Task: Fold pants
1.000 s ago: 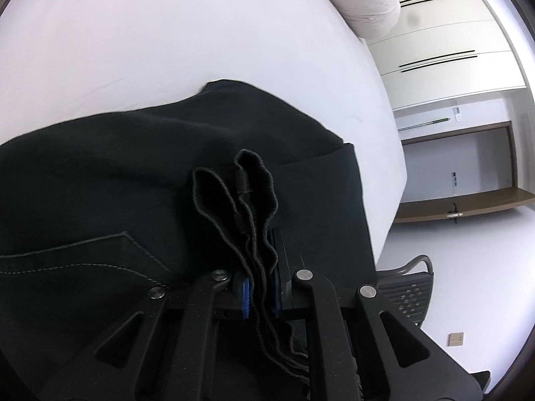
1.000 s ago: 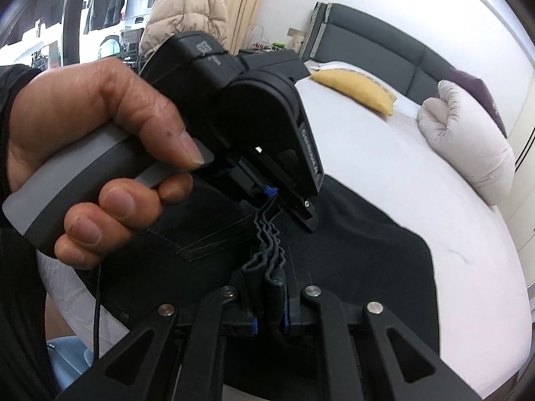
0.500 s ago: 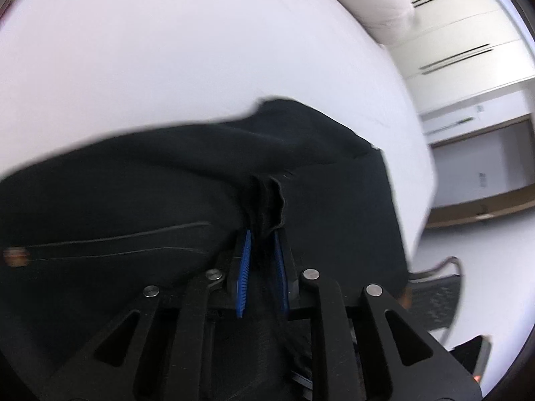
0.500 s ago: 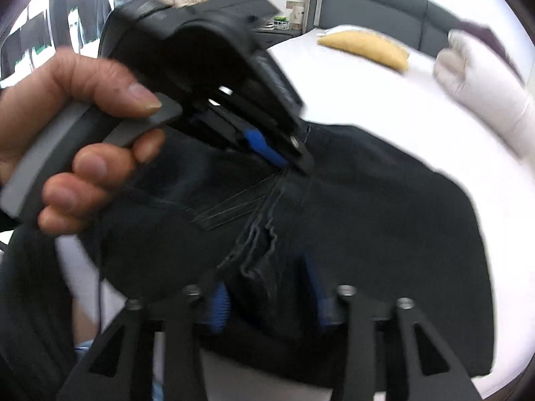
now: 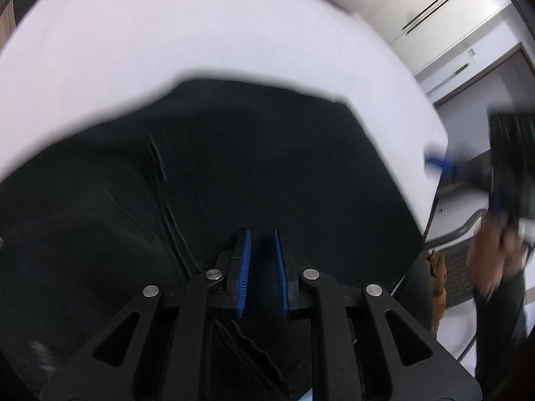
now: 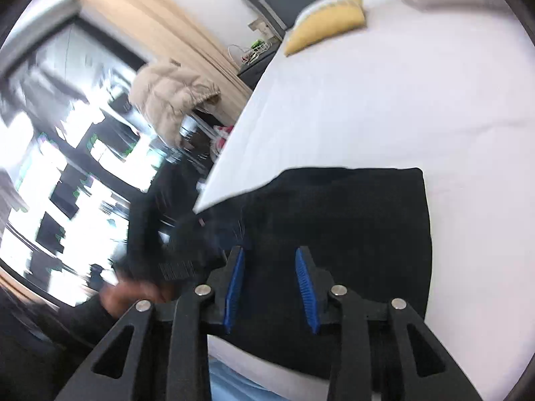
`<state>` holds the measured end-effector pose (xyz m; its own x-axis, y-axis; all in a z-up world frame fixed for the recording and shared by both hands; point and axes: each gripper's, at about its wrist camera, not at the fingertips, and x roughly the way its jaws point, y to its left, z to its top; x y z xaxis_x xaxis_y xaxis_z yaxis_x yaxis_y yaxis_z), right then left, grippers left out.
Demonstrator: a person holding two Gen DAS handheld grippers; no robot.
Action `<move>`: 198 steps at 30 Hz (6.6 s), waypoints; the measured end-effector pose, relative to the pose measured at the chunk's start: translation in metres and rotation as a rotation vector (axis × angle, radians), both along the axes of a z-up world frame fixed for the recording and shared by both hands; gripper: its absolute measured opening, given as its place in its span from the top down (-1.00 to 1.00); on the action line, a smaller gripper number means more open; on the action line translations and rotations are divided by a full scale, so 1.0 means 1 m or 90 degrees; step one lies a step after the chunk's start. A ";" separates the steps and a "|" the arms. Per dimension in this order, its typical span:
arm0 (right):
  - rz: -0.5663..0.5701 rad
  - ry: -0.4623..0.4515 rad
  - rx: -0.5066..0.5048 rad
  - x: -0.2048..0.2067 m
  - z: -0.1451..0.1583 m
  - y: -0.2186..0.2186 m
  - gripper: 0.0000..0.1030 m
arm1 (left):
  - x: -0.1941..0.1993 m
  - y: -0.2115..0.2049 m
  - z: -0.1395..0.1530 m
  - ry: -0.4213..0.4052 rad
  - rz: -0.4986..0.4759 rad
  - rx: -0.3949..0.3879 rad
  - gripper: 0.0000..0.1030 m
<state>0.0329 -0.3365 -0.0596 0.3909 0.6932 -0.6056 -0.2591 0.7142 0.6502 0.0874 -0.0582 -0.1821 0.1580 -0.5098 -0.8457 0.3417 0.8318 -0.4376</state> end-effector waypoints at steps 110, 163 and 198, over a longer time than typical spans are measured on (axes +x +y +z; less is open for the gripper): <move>0.075 0.310 0.076 0.079 -0.125 0.140 1.00 | -0.085 0.275 0.051 -0.133 0.439 -0.315 0.66; -0.031 0.151 -0.064 0.057 -0.034 -0.036 0.73 | -0.002 -0.171 0.066 -0.224 -0.156 -0.045 0.70; -0.156 0.117 0.030 0.001 -0.030 -0.112 0.29 | 0.045 -0.065 0.068 -0.113 -0.030 -0.098 0.54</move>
<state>0.0338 -0.4488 -0.0898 0.4367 0.6208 -0.6511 0.0413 0.7091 0.7038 0.1325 -0.1227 -0.1143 0.2698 -0.6409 -0.7187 0.4619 0.7410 -0.4874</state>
